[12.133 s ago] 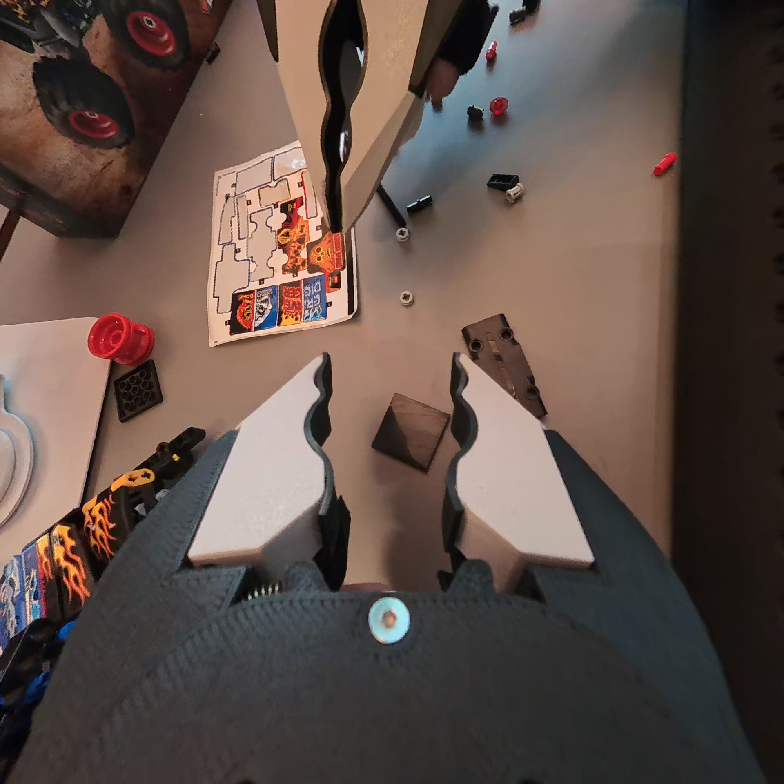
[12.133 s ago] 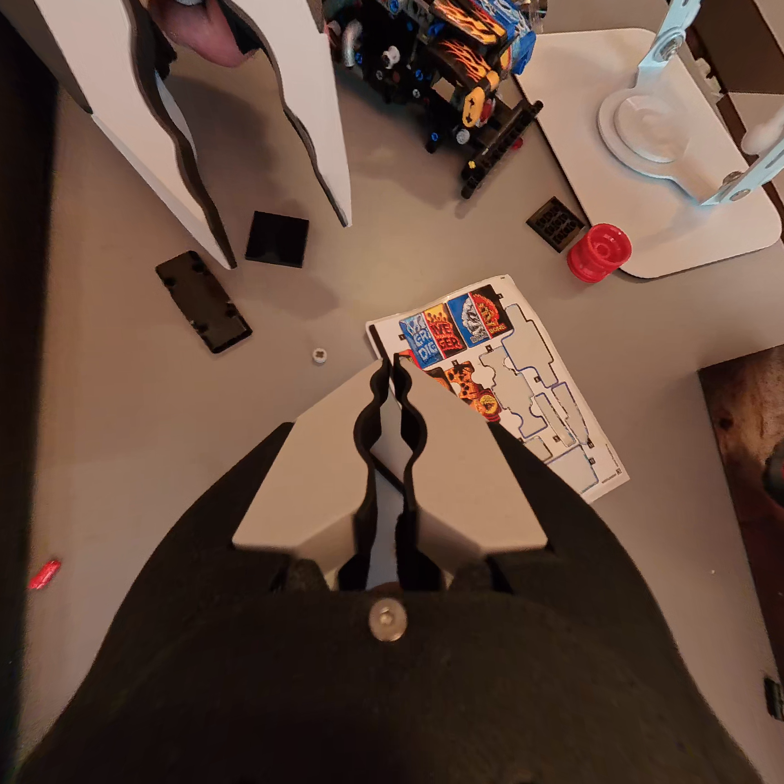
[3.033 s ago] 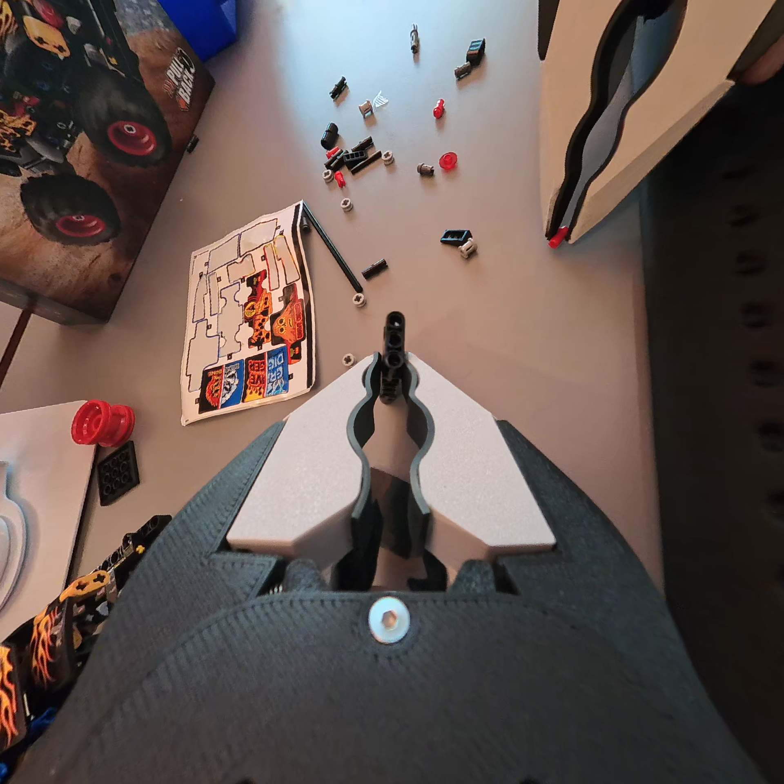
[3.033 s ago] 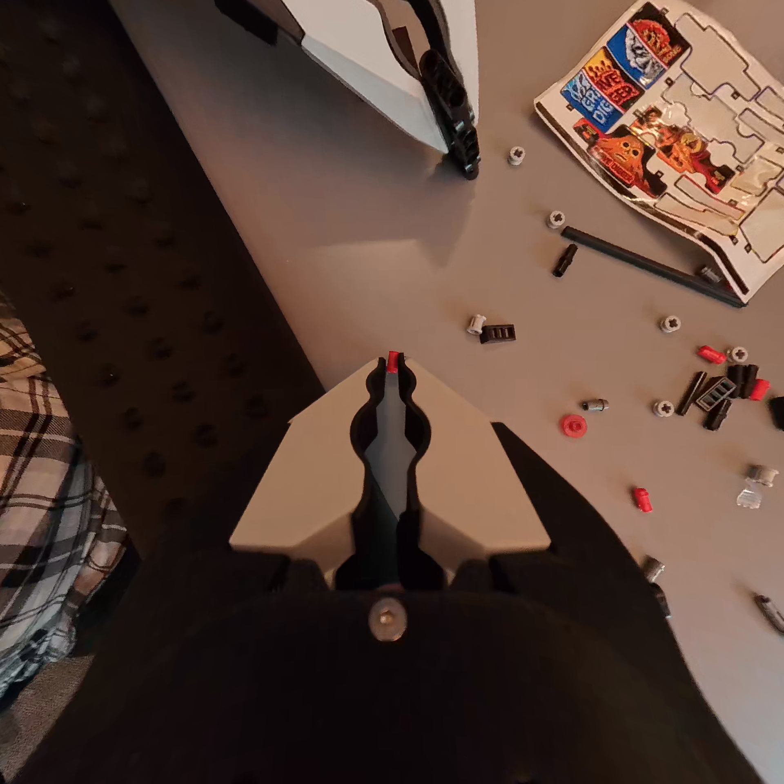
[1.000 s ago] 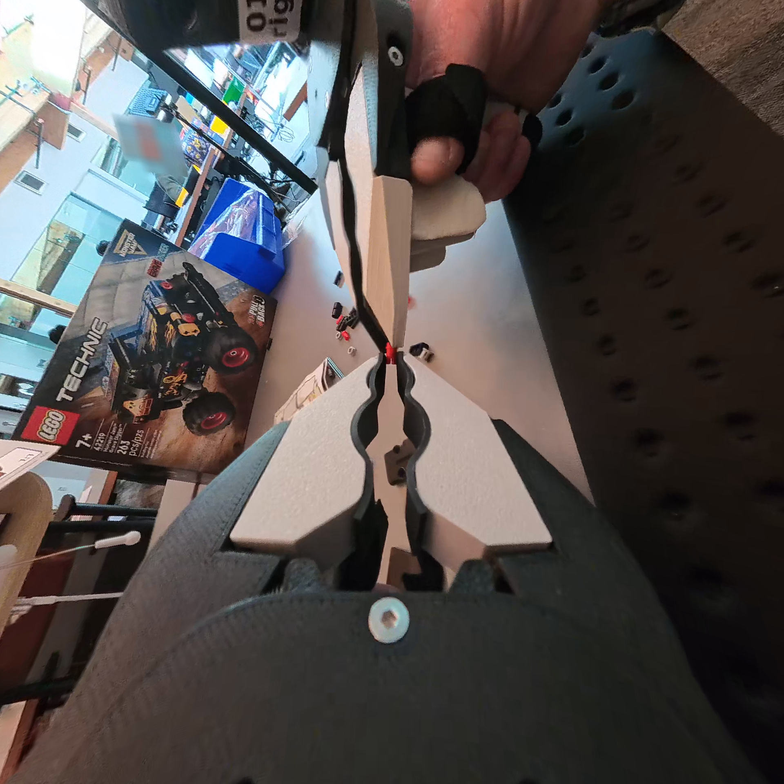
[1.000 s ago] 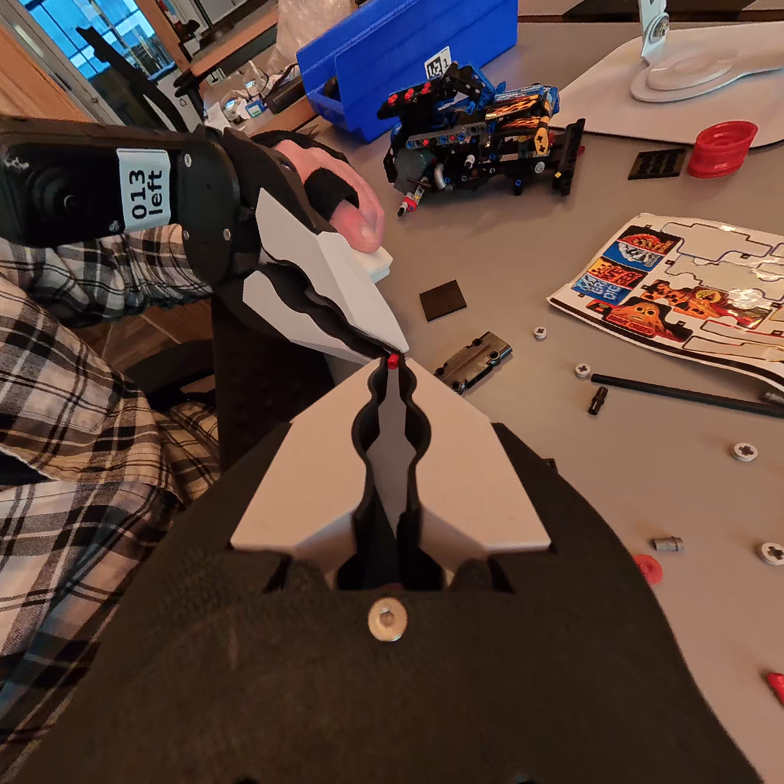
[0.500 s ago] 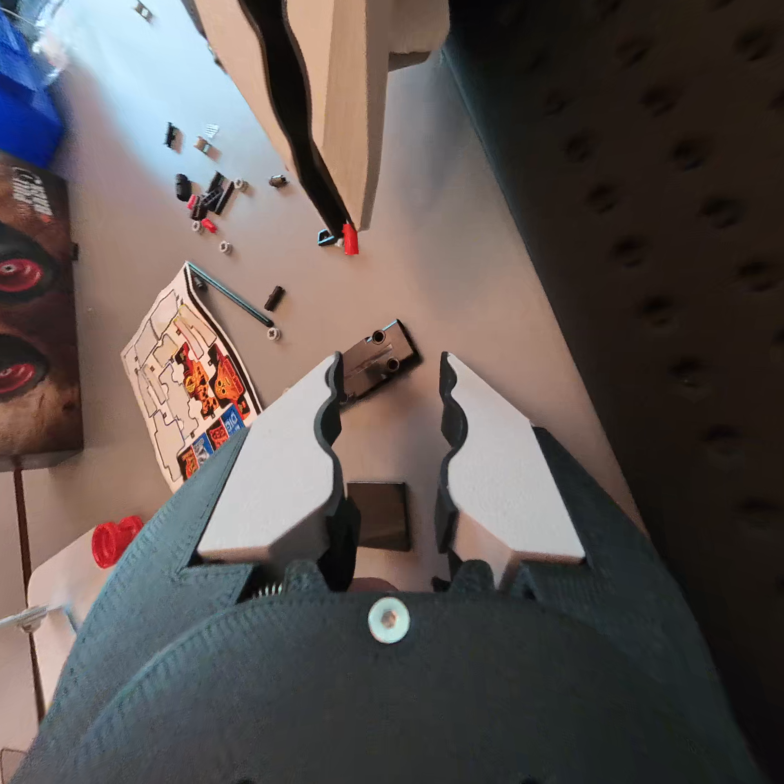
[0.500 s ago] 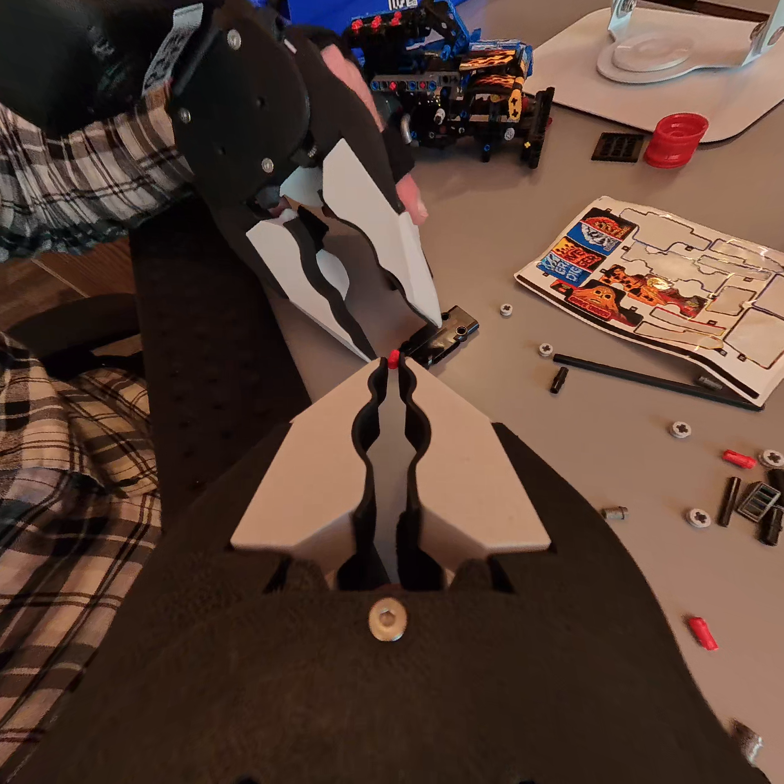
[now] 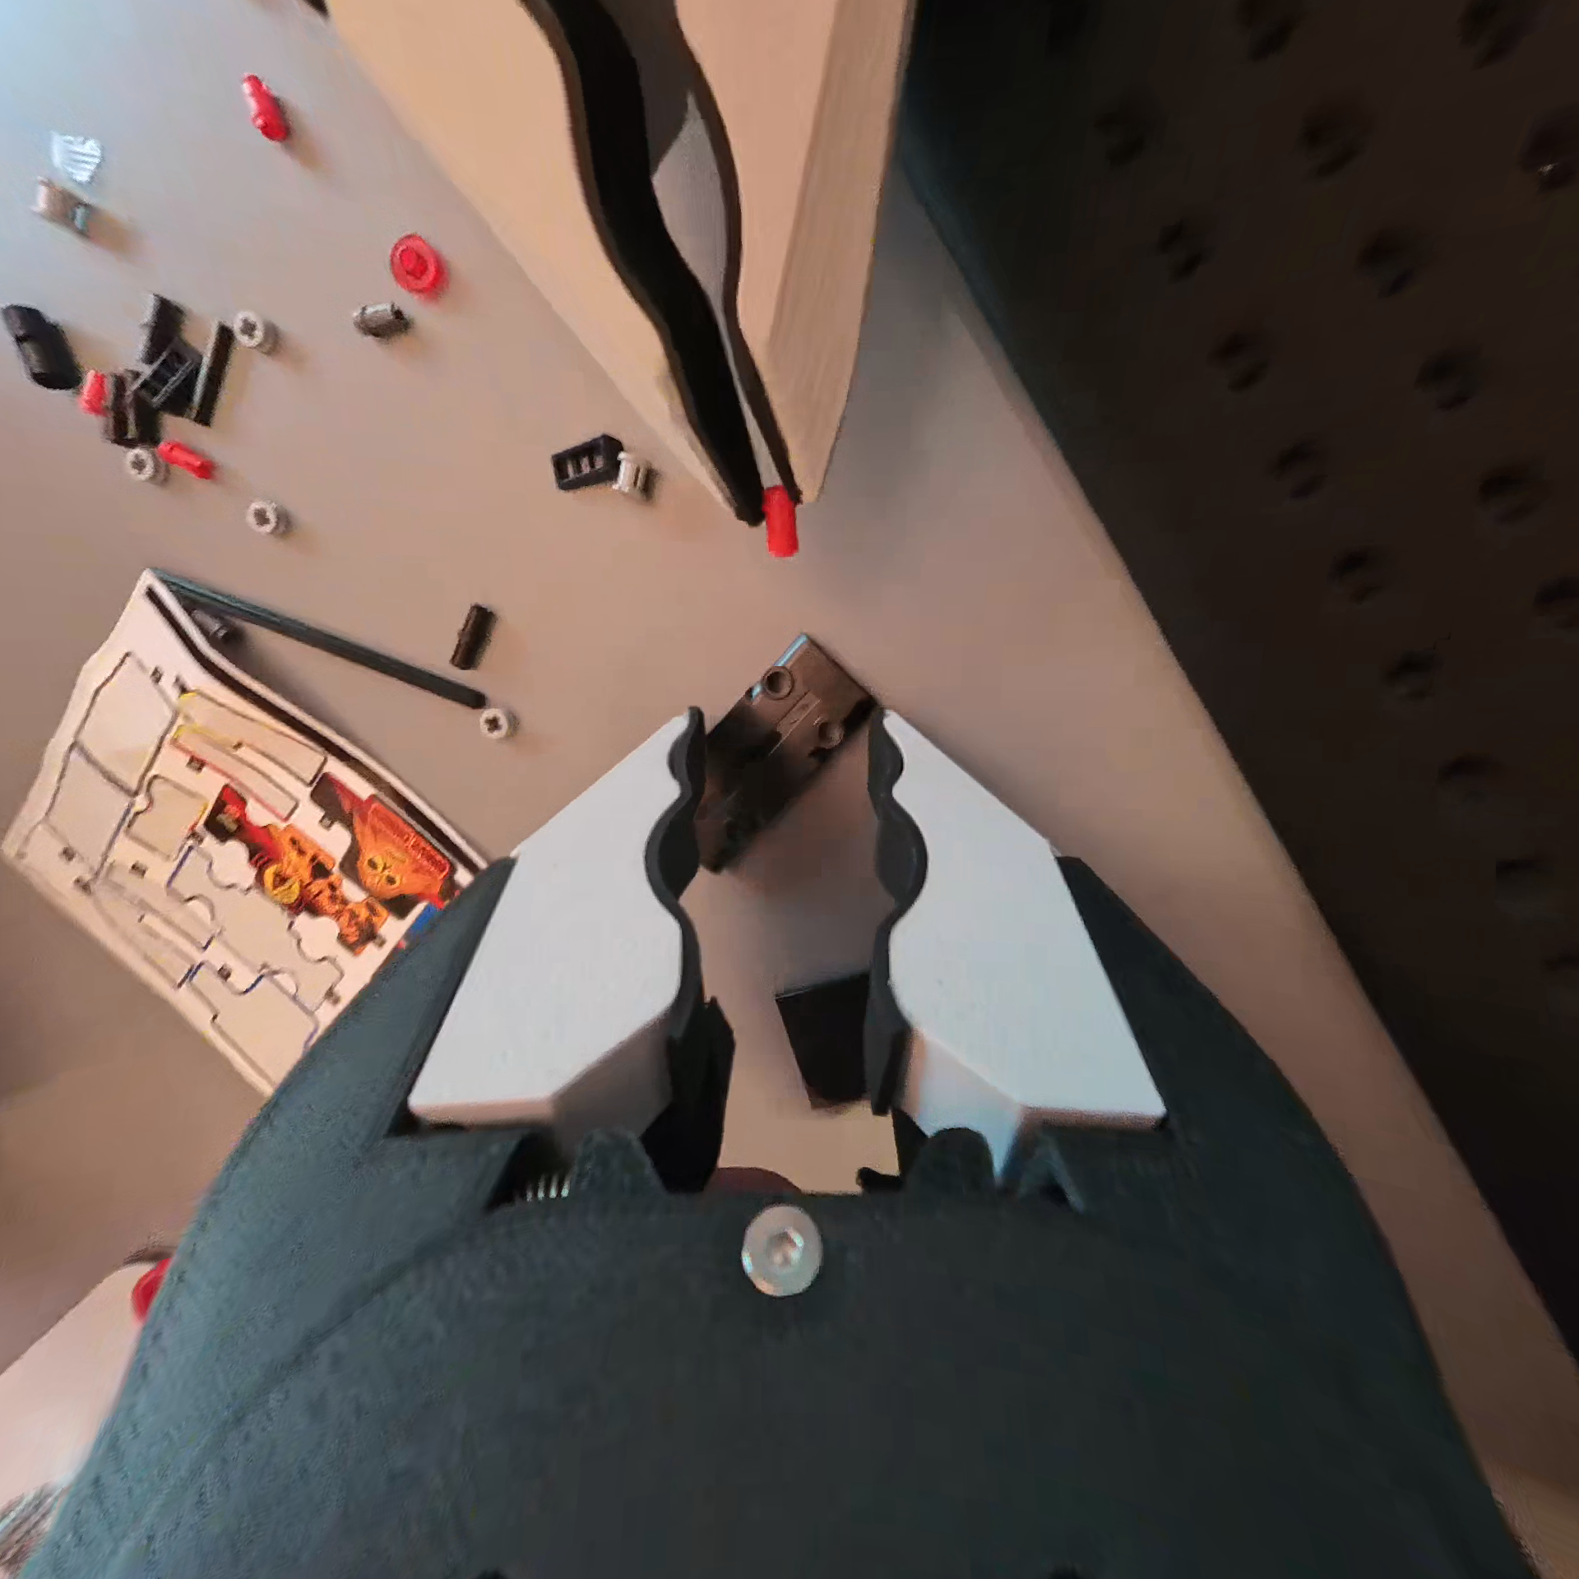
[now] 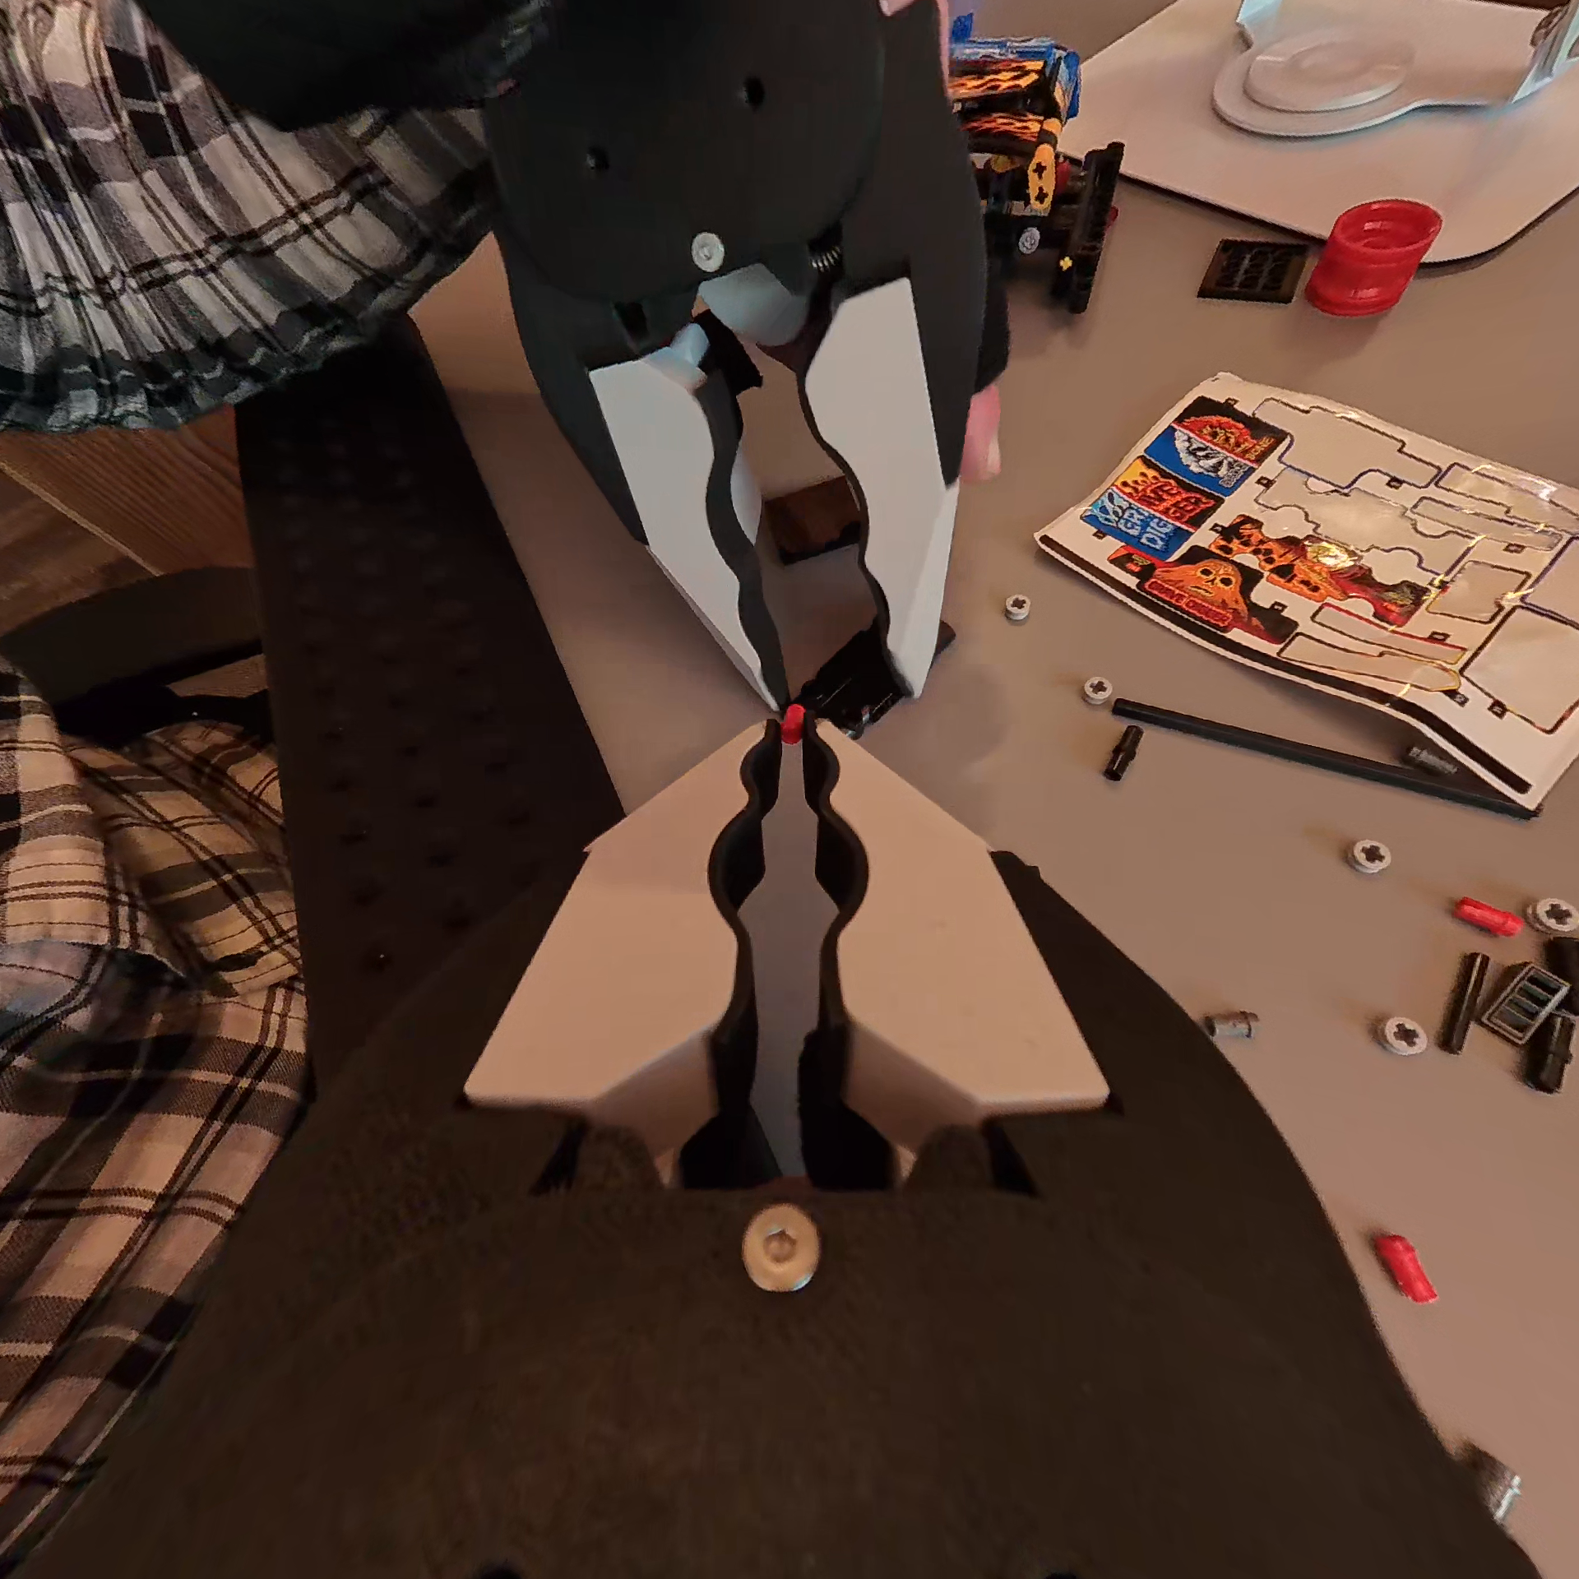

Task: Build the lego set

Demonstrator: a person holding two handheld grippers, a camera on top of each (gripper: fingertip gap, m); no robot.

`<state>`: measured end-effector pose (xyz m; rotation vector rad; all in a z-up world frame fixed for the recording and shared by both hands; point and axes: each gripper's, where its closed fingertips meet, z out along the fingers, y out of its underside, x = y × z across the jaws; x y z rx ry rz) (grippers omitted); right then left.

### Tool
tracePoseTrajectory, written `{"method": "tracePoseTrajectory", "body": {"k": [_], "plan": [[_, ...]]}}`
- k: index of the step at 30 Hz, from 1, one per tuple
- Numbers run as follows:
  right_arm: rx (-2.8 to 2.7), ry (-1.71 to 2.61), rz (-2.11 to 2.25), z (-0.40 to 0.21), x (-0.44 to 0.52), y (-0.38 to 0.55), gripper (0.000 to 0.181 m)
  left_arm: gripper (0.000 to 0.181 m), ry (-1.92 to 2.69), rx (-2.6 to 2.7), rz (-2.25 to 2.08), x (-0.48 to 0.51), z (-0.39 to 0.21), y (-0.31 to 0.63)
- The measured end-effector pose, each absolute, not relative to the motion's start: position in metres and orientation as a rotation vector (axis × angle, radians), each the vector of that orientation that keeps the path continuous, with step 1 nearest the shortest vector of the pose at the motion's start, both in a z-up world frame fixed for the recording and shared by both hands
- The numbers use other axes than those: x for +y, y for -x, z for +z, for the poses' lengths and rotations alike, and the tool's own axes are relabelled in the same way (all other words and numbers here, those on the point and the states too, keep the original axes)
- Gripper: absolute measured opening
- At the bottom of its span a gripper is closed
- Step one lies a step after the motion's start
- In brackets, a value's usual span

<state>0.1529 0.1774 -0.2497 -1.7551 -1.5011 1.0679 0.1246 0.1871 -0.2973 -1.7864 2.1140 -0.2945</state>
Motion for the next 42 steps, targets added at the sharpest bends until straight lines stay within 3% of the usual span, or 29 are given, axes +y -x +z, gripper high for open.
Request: {"method": "tracePoseTrajectory", "body": {"k": [4,24,42], "plan": [[-1.497,1.749,1.067,-0.249,0.179,-0.154,0.002,0.029,1.853,2.097,-0.392,0.184,-0.299,-0.124],[-1.573,1.604,0.874,-0.250,0.182,-0.156,0.002,0.026,1.758,1.277,-0.605,0.182,-0.265,-0.139],[-1.559,1.557,0.832,-0.250,0.189,-0.154,0.002,0.024,1.668,1.290,-0.576,0.183,-0.259,-0.145]]}}
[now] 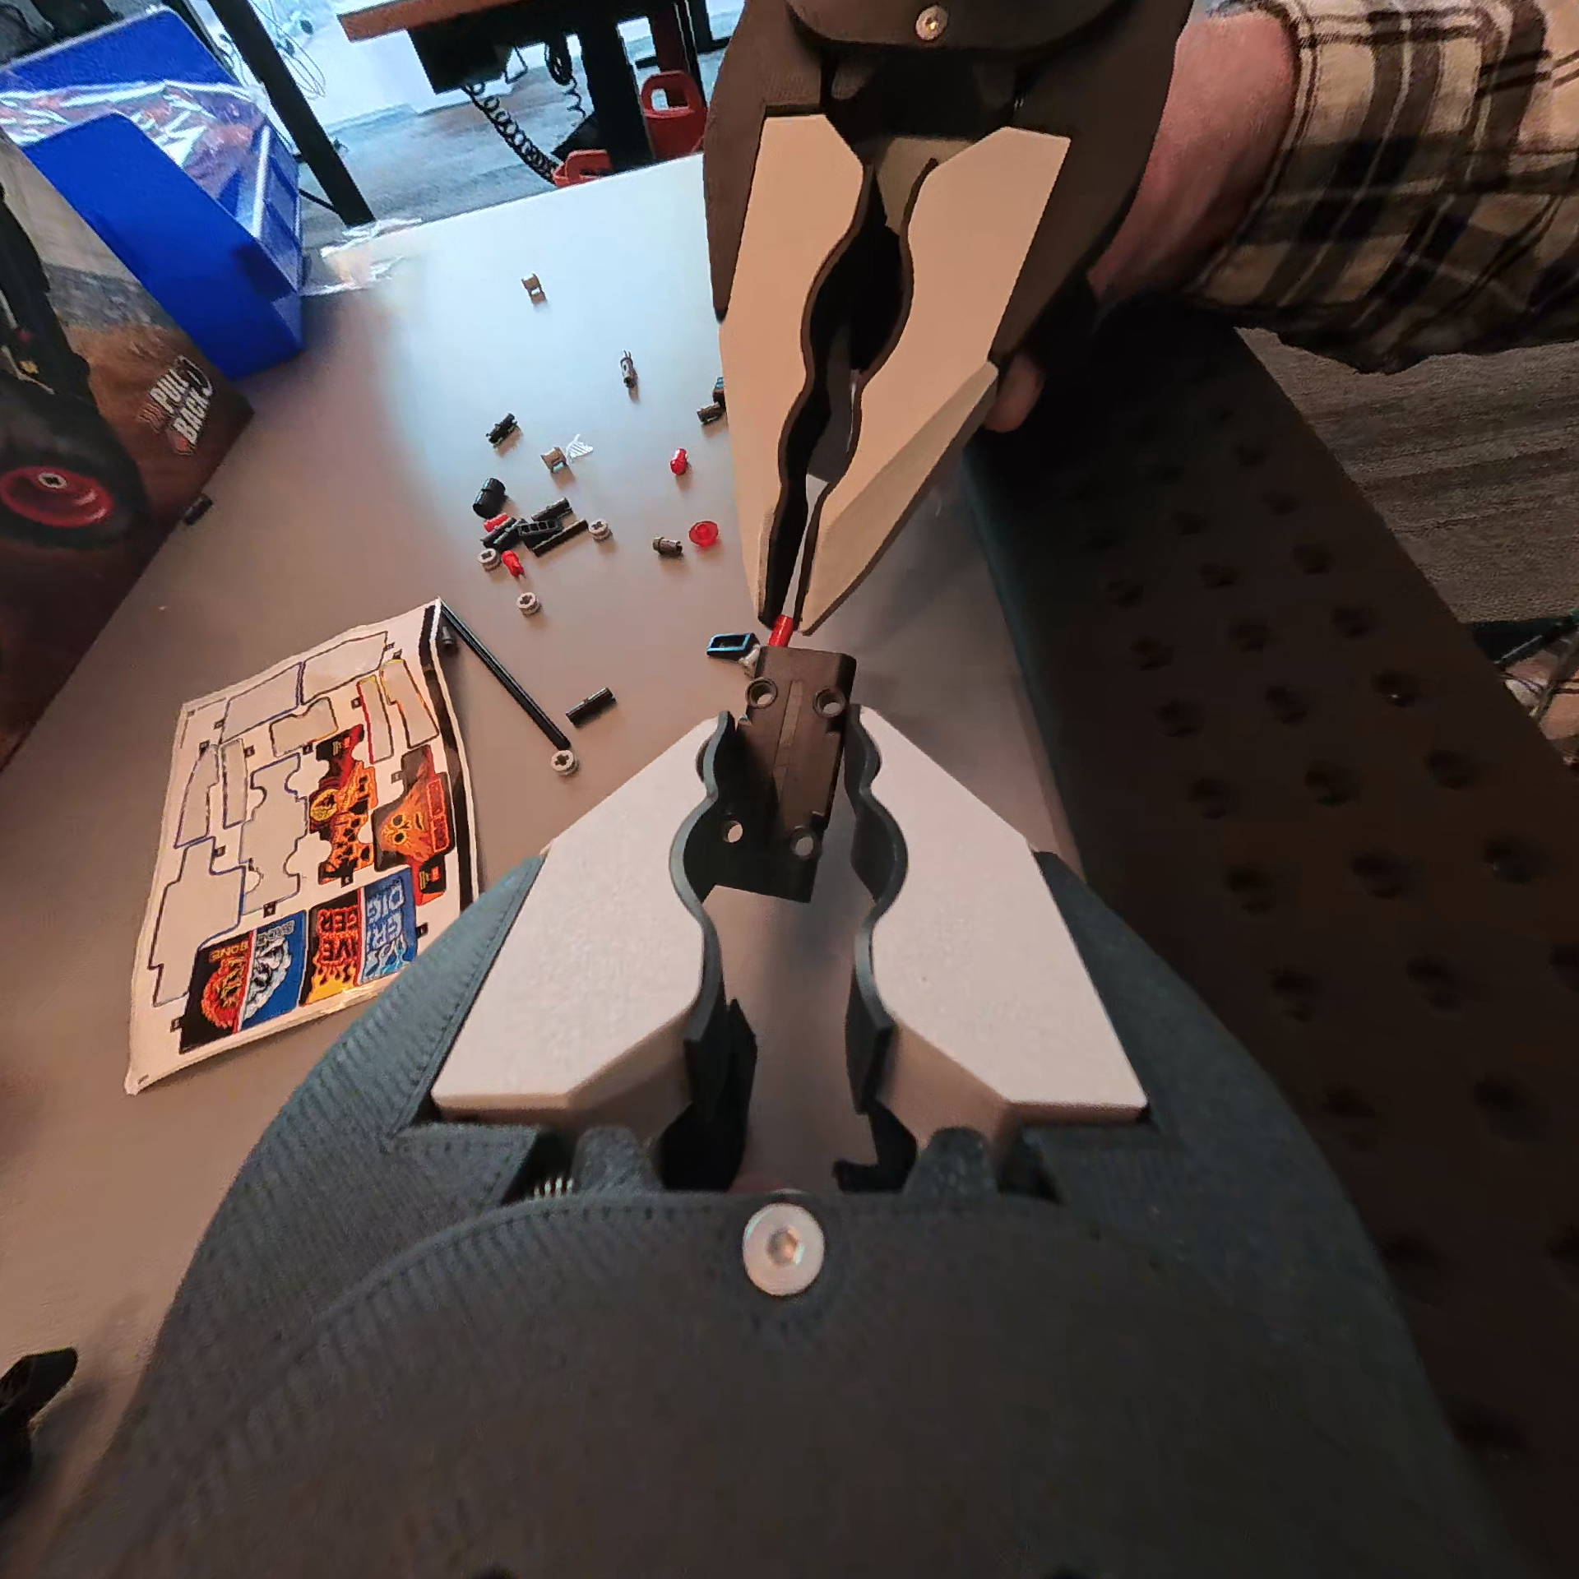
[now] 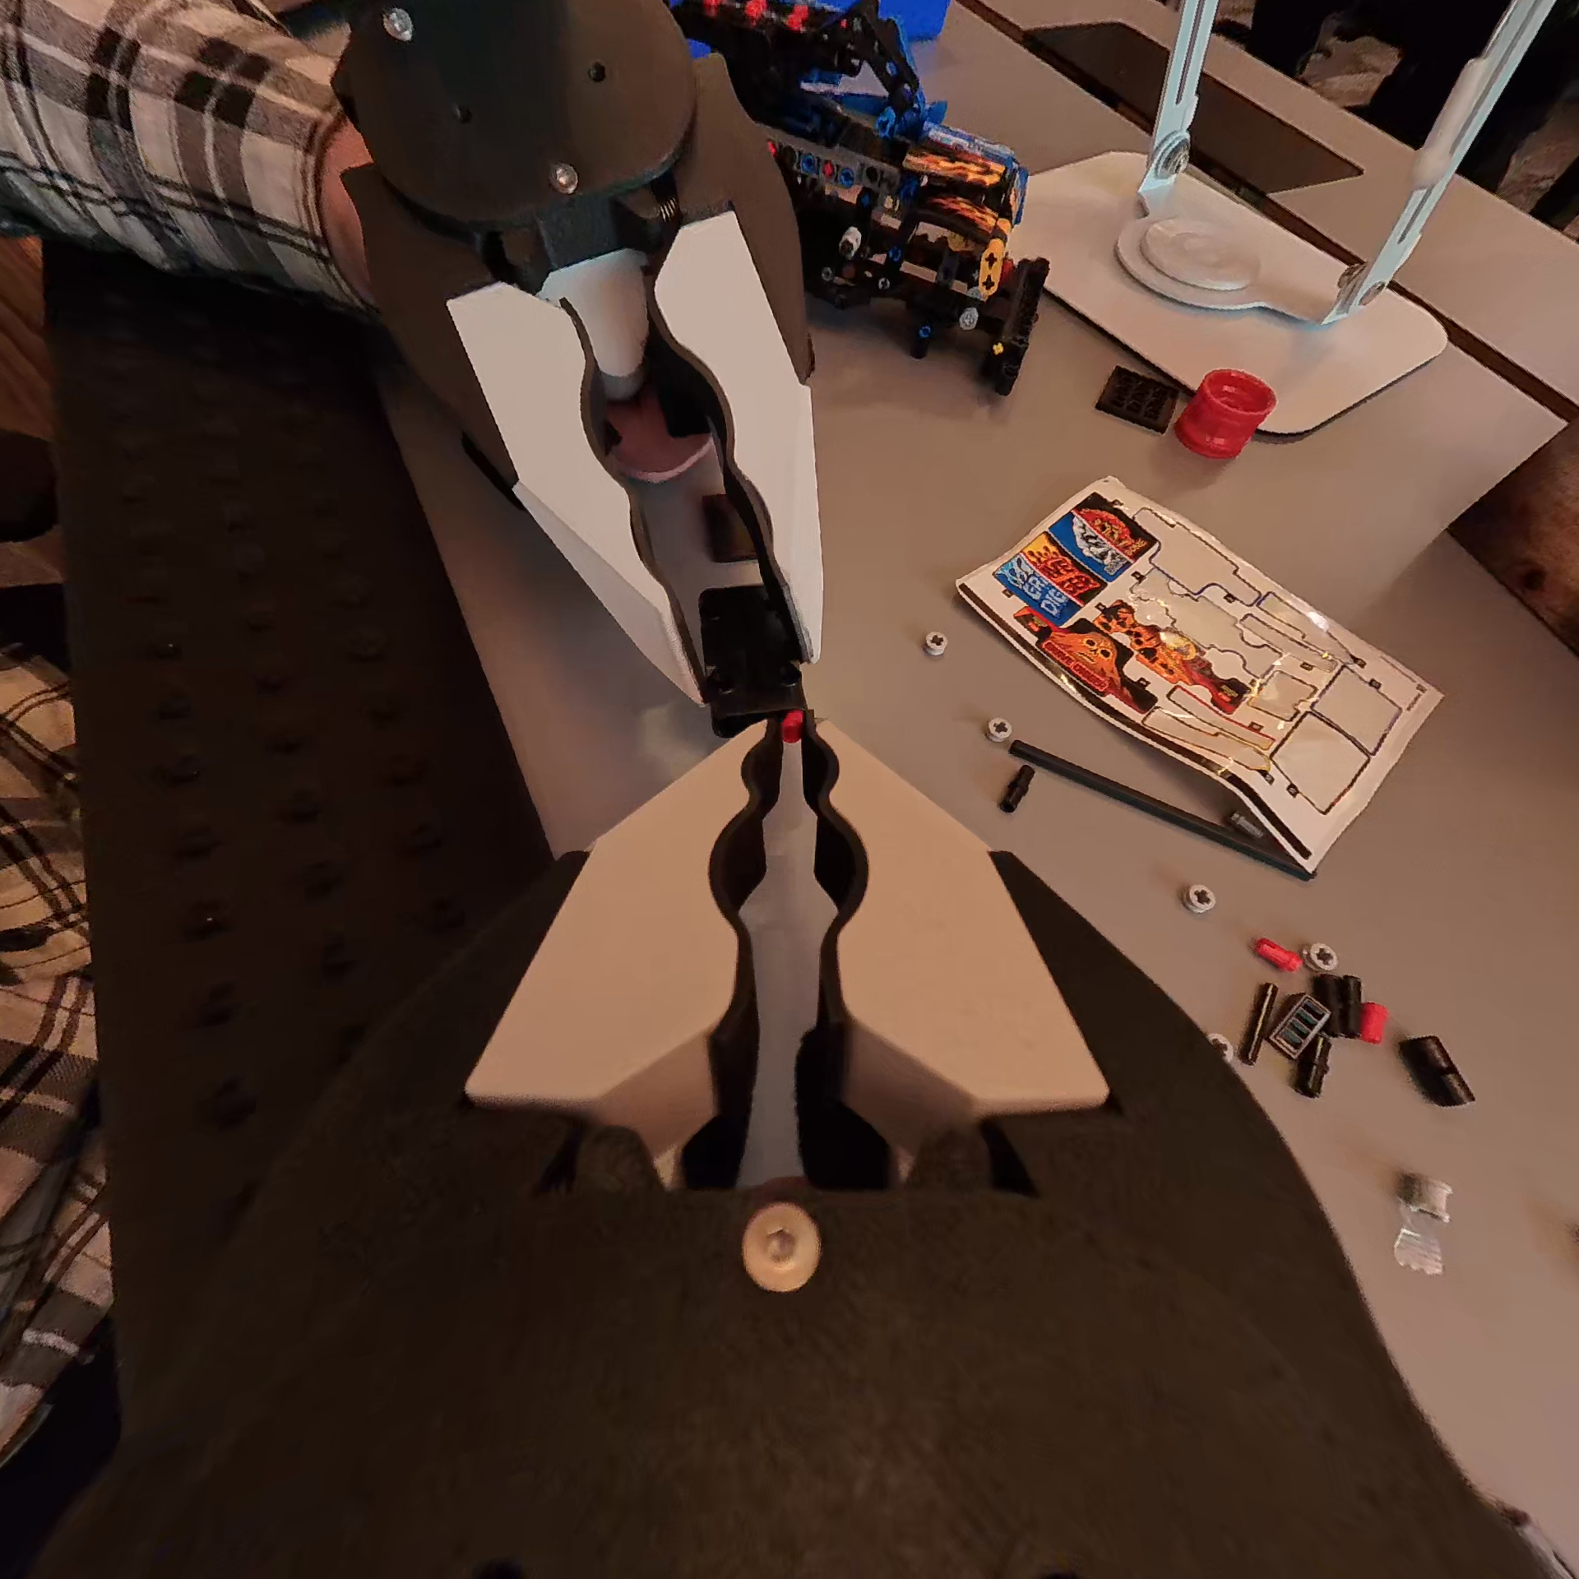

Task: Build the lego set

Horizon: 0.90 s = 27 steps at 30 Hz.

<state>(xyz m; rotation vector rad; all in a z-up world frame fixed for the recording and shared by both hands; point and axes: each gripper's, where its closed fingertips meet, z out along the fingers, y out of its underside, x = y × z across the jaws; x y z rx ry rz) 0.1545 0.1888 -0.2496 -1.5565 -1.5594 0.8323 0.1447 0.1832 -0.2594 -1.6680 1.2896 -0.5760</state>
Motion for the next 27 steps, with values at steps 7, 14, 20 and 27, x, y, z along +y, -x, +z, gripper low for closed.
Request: {"method": "tracePoseTrajectory", "body": {"k": [7,14,20,27], "plan": [[-1.491,1.493,0.952,-0.233,0.188,-0.157,0.002,0.024,1.589,1.244,-0.639,0.181,-0.242,-0.147],[-1.454,1.423,1.014,-0.220,0.184,-0.159,0.002,0.023,1.534,1.215,-0.697,0.178,-0.229,-0.150],[-1.446,1.391,1.056,-0.215,0.181,-0.161,0.002,0.023,1.503,1.203,-0.721,0.175,-0.223,-0.152],[-1.494,1.375,0.987,-0.220,0.179,-0.160,0.002,0.023,1.489,1.272,-0.638,0.173,-0.227,-0.151]]}}
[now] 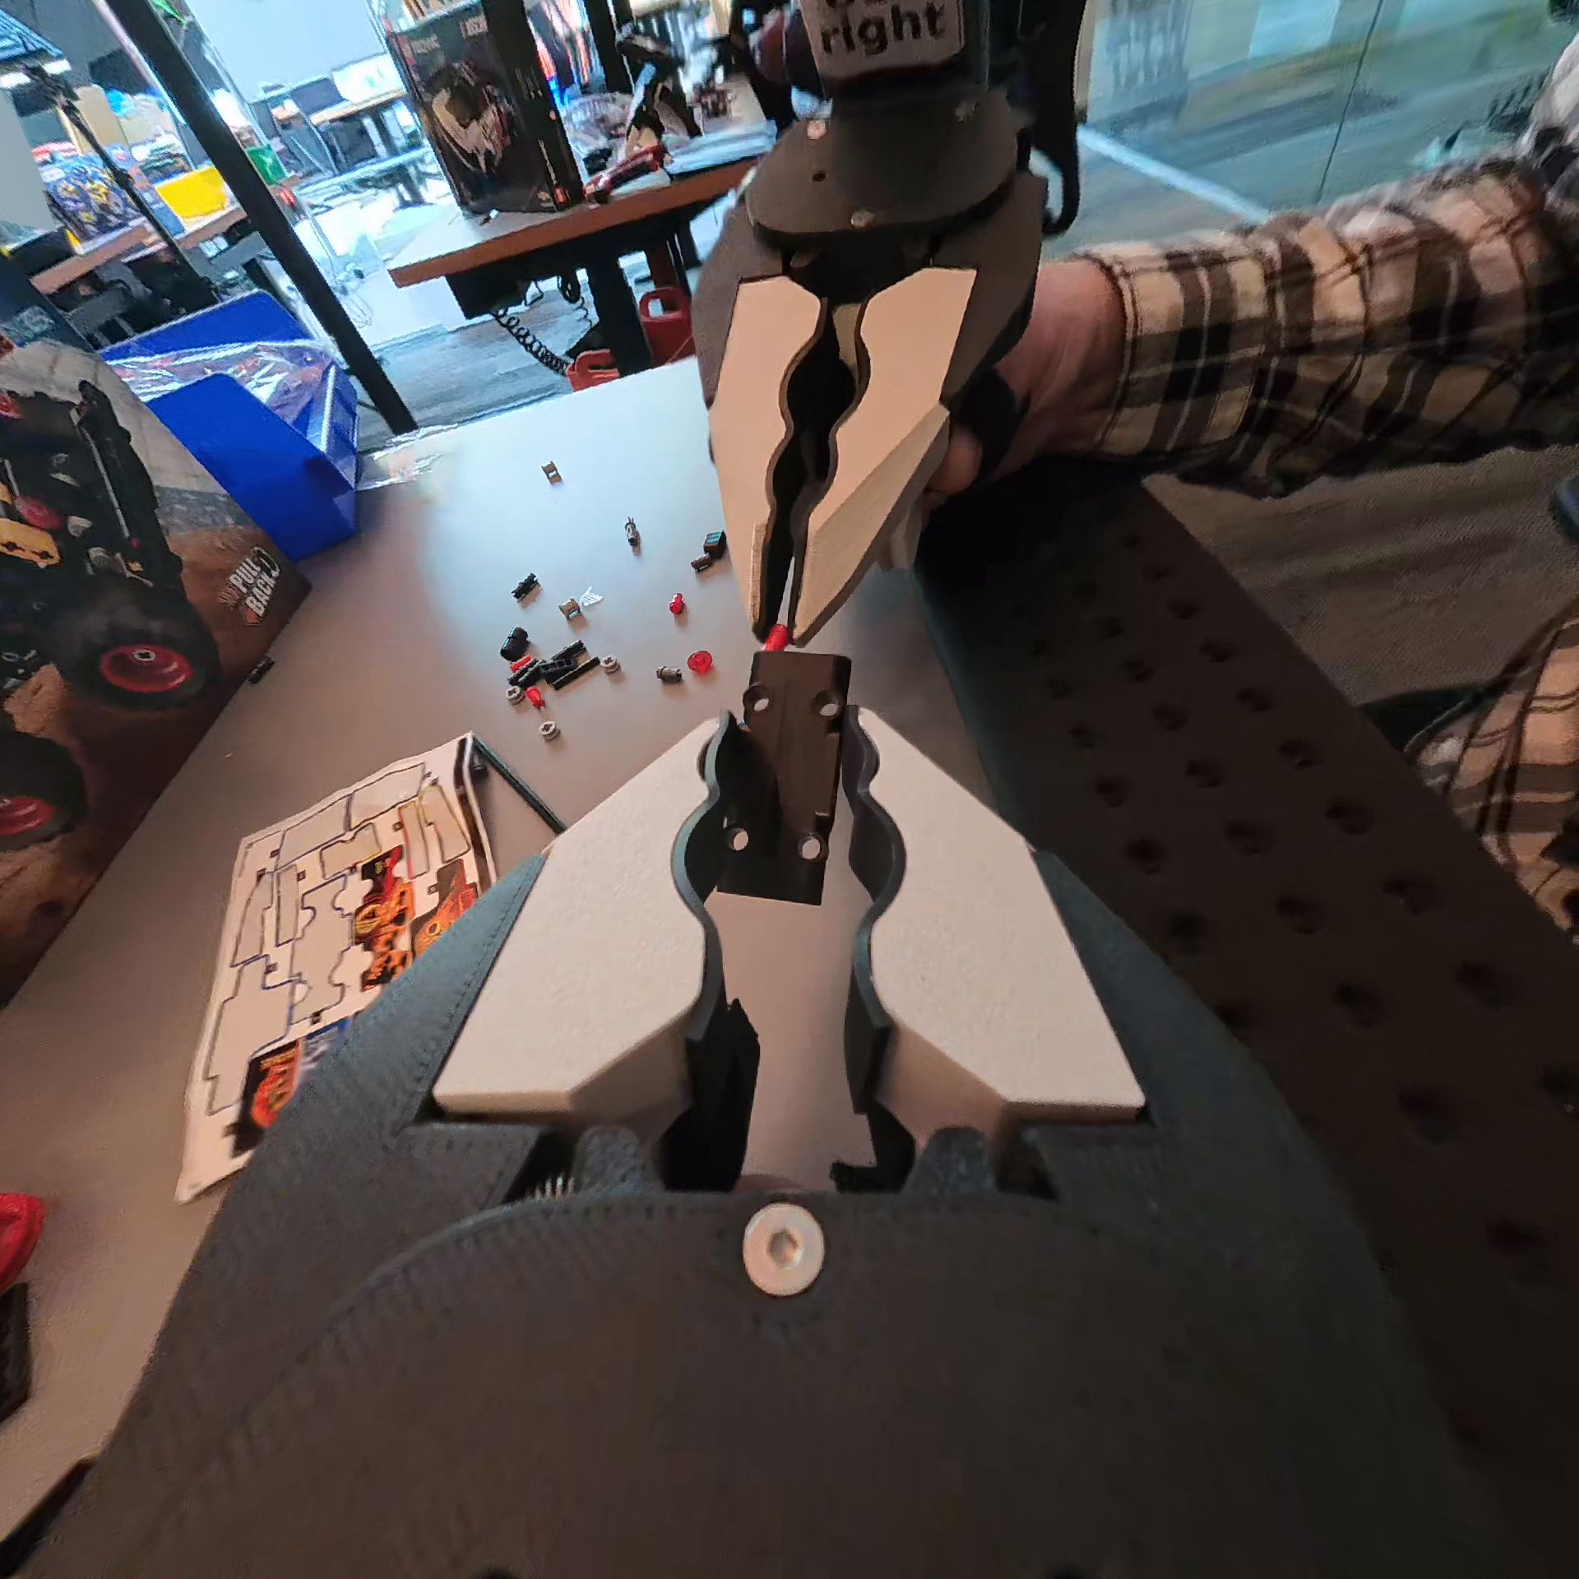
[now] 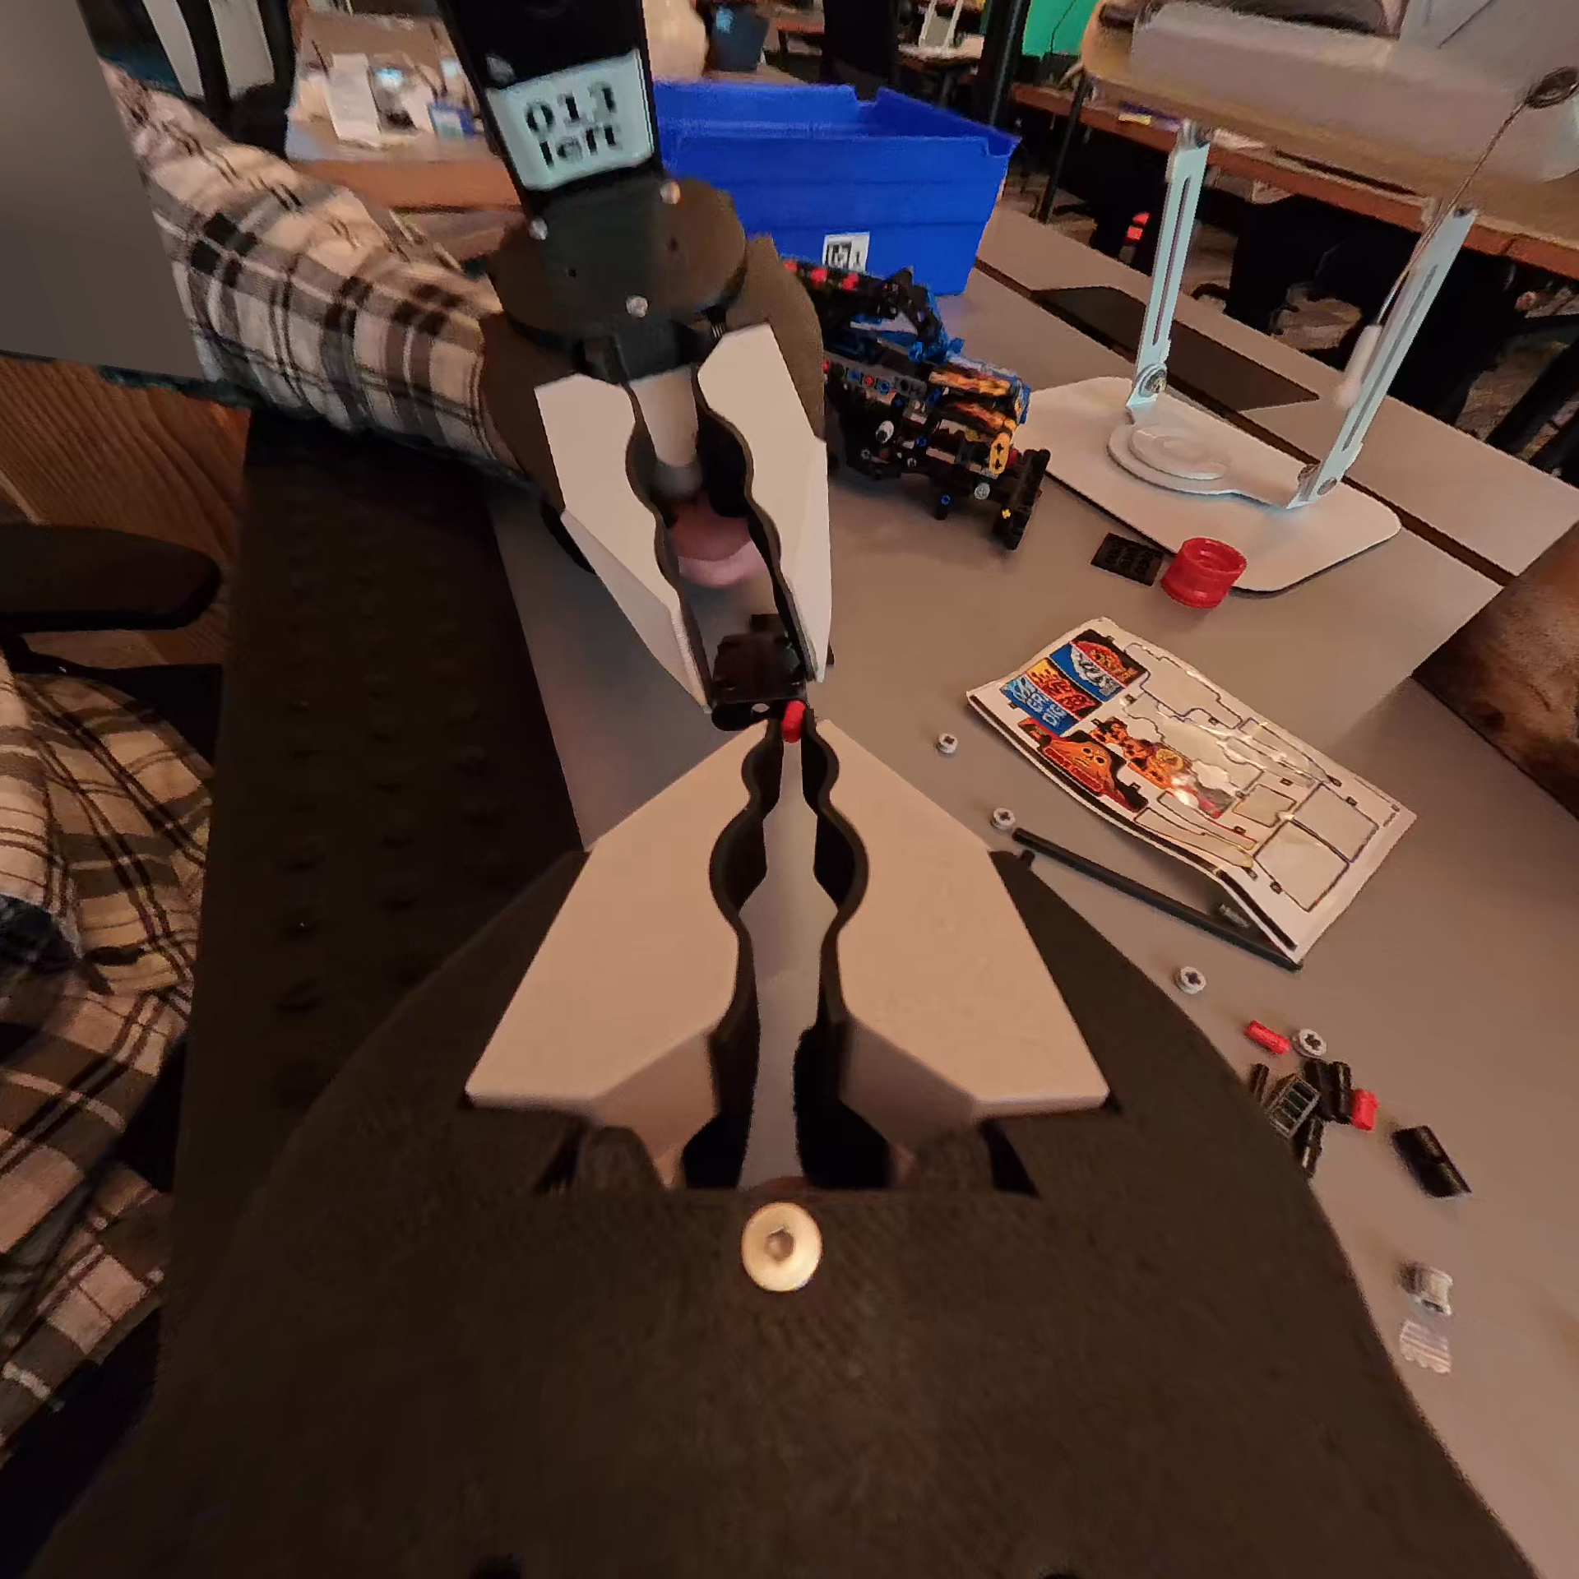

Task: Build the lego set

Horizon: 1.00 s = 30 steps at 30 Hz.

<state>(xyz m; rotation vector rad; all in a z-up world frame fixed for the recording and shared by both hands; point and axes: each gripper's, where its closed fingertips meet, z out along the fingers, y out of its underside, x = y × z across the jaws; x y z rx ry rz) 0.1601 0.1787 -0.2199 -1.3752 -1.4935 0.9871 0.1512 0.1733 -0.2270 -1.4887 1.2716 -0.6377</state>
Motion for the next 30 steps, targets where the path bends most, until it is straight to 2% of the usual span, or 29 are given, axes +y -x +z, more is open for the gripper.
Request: {"method": "tracePoseTrajectory", "body": {"k": [30], "plan": [[-1.838,1.403,0.557,-0.281,0.172,-0.154,0.001,0.022,1.549,1.710,-0.153,0.165,-0.278,-0.143]]}}
